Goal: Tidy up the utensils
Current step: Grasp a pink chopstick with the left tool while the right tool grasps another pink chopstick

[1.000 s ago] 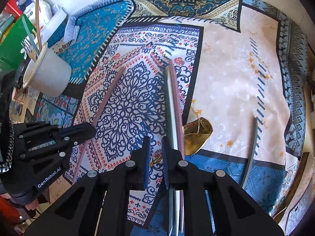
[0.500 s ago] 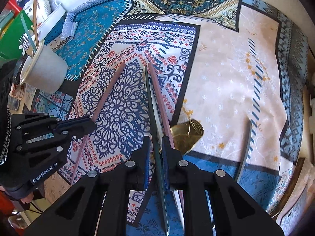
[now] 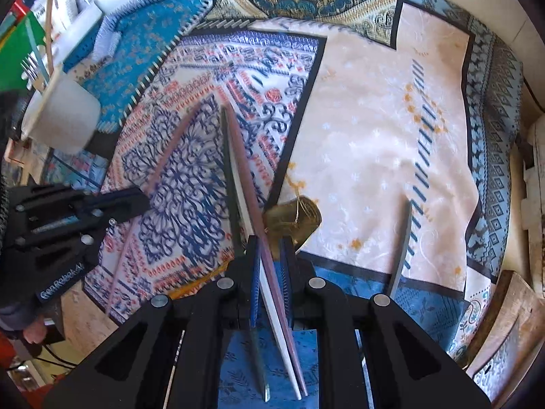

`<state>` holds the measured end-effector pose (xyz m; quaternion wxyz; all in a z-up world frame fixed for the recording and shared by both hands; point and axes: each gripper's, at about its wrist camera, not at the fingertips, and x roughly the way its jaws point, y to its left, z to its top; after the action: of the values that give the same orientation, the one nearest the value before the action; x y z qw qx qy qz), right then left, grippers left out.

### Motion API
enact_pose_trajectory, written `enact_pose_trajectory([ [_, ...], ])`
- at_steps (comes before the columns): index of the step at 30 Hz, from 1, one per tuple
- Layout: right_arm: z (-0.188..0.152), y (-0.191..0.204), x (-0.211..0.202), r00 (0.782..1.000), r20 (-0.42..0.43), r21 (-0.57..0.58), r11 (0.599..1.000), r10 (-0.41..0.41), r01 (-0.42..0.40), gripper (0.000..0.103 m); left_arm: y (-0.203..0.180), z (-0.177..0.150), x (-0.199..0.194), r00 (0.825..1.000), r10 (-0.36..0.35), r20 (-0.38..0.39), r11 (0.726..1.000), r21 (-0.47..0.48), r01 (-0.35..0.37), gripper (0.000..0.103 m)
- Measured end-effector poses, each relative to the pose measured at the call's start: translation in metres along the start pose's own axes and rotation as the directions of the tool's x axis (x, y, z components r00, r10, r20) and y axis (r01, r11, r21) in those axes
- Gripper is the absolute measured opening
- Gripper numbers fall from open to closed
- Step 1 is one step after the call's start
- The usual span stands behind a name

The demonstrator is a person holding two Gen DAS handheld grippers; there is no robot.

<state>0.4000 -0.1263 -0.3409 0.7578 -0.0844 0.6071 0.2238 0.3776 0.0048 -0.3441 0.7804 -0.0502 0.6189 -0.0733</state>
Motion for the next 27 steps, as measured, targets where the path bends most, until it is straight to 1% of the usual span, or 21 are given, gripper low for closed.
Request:
enact_pose_trajectory([
  [2,0.0,0.0,0.0,1.0,-0.003,0.001,1.0,0.005,-0.005,0.011,0.001,-0.001,0.0,1.0,0.004,0.003,1.0,0.007,-0.004,0.004],
  [5,0.003,-0.002,0.001,1.0,0.001,0.003,1.0,0.014,-0.014,0.011,-0.008,0.0,0.002,0.999,0.035,0.016,0.998,0.047,-0.036,0.004],
  [7,0.008,0.0,0.003,1.0,-0.01,0.003,1.0,0.014,-0.014,0.011,-0.015,0.001,0.004,0.998,0.058,0.023,0.996,0.073,-0.06,0.004],
  [9,0.014,0.002,0.005,1.0,-0.026,-0.007,1.0,0.008,-0.009,0.011,-0.021,0.004,0.006,0.997,0.066,0.025,0.994,0.084,-0.068,0.004],
  [11,0.019,0.006,0.007,0.999,-0.035,-0.009,1.0,0.009,-0.009,0.011,-0.023,0.007,0.007,0.998,0.065,0.024,0.994,0.09,-0.067,0.004],
  [14,0.027,0.006,0.01,0.999,-0.048,-0.012,1.0,-0.015,0.015,0.008,-0.025,0.009,0.009,0.998,0.063,0.017,0.994,0.093,-0.064,0.004],
  [17,0.023,0.006,0.009,0.998,-0.05,-0.022,0.999,-0.024,0.023,0.007,-0.021,0.007,0.008,0.999,0.048,0.008,0.996,0.073,-0.049,0.004],
  [21,0.014,0.004,0.01,0.998,-0.049,-0.031,0.999,-0.03,0.028,0.006,-0.016,0.001,0.007,0.999,0.049,0.013,0.997,0.067,-0.049,0.004],
  [22,0.013,0.004,0.01,0.999,-0.038,-0.03,0.999,-0.034,0.033,0.006,-0.015,0.002,0.007,0.999,0.05,0.015,0.996,0.068,-0.051,0.004],
  [25,0.008,0.005,0.01,0.999,-0.02,0.007,1.0,-0.025,0.025,0.006,-0.015,0.001,0.008,0.998,0.049,0.026,0.996,0.072,-0.051,0.004],
  [27,0.004,0.002,0.011,1.0,-0.009,0.034,0.999,0.0,0.001,0.006,-0.013,0.001,0.007,0.999,0.045,0.028,0.997,0.059,-0.047,0.003],
])
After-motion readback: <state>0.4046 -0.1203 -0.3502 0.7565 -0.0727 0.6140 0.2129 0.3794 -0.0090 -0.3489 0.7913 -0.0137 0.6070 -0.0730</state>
